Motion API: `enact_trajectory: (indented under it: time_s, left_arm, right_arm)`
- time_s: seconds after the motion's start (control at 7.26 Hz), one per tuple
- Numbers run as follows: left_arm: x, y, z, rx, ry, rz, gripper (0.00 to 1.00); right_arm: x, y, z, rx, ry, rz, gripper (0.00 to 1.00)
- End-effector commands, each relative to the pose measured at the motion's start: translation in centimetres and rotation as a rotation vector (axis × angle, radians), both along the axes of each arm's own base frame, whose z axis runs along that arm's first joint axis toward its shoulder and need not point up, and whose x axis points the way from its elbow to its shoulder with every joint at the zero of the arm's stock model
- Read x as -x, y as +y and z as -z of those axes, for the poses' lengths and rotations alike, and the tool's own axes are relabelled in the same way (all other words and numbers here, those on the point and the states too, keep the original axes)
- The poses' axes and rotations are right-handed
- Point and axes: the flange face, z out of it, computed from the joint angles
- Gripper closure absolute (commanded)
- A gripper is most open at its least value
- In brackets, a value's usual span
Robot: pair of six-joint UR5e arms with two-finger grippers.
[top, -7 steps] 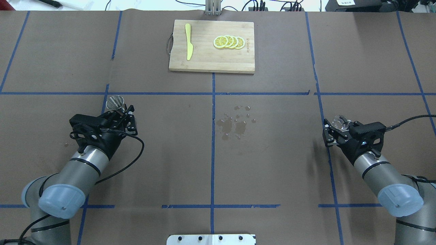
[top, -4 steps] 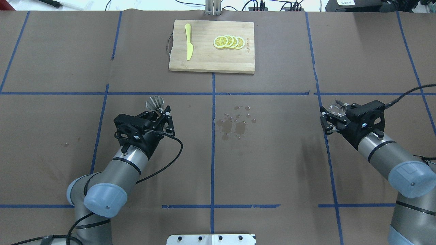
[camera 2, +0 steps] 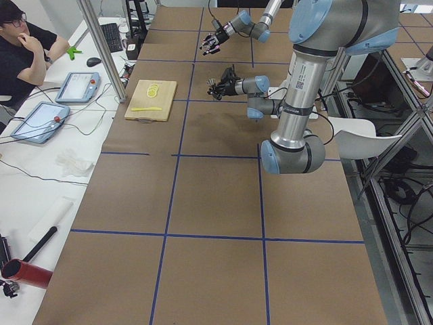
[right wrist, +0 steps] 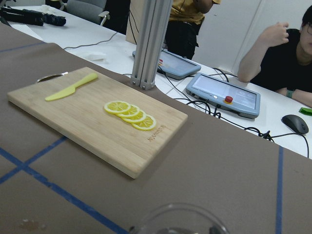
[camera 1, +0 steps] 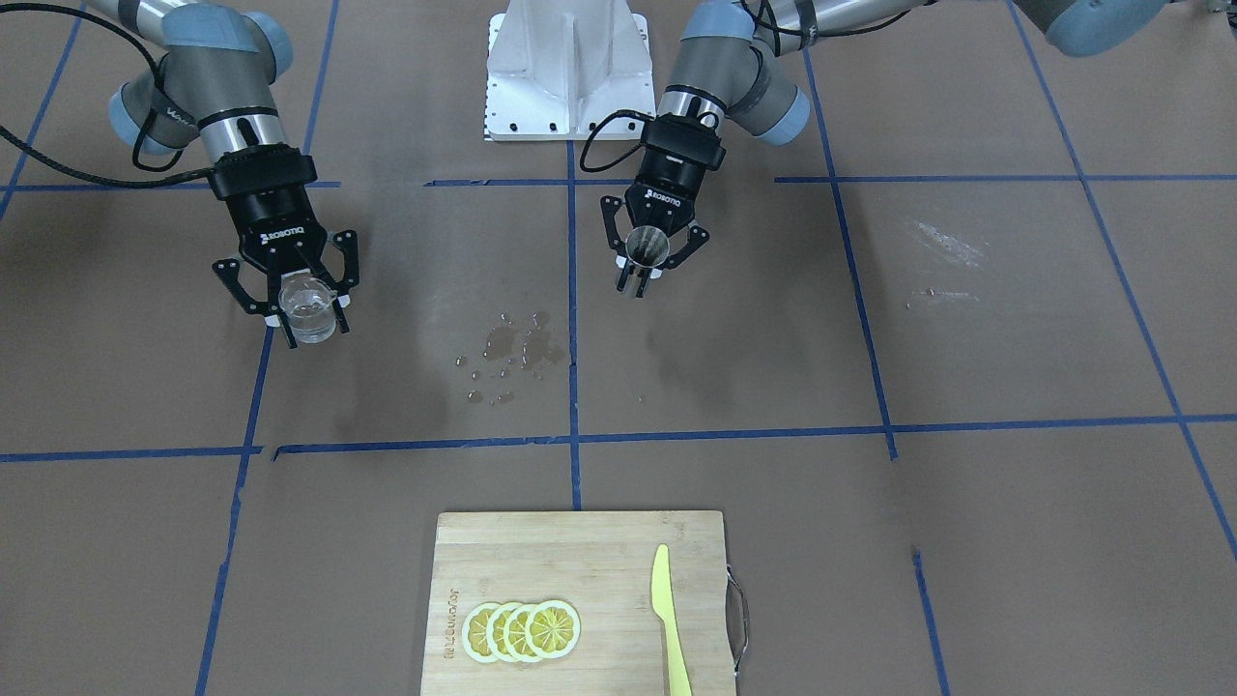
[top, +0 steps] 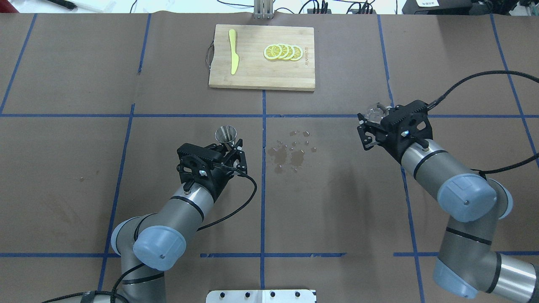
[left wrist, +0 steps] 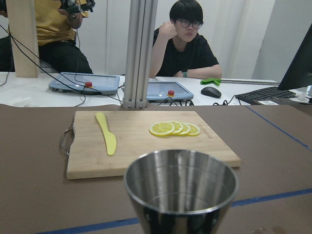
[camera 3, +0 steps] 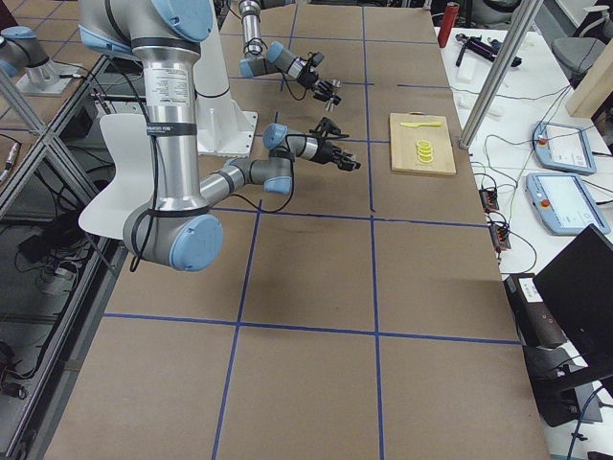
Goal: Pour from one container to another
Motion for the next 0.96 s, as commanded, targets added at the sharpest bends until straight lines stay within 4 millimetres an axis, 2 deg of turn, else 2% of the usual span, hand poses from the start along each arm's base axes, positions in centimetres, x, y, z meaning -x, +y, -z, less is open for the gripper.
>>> enact_trajectory:
  time_s: [0.0, 0.14, 0.28, 0.41, 0.55, 0.83]
  left_arm:
    - [-1.8, -0.2, 1.5, -0.021, -0.022, -0.036, 1.00]
    - [-2.2, -0.2, 1.2, -0.024, -0.037, -0.040, 1.00]
    - [-2.5, -0.2, 1.2, -0.050, -0.074, -0.082, 1.00]
    - [-2.7, -0.3, 1.6, -0.075, -0.096, -0.157, 1.00]
    - [-3.0, -0.6, 3.3, -0.110, -0.097, -0.235, 1.00]
    - [-3.5, -0.6, 5.6, -0.143, -0.084, -0.302, 1.00]
  right_arm:
    - [1.1, 0.0, 8.6, 0.010, 0.029, 0.043, 1.00]
    - [1.6, 0.4, 11.4, 0.020, 0.045, 0.054, 1.00]
    - [2.8, 1.0, 13.1, 0.022, 0.052, 0.074, 1.00]
    - [3.0, 1.2, 13.4, 0.024, 0.055, 0.082, 1.00]
    - [3.1, 1.3, 13.5, 0.023, 0.059, 0.085, 1.00]
    - [3.5, 1.2, 14.1, -0.009, 0.121, 0.109, 1.00]
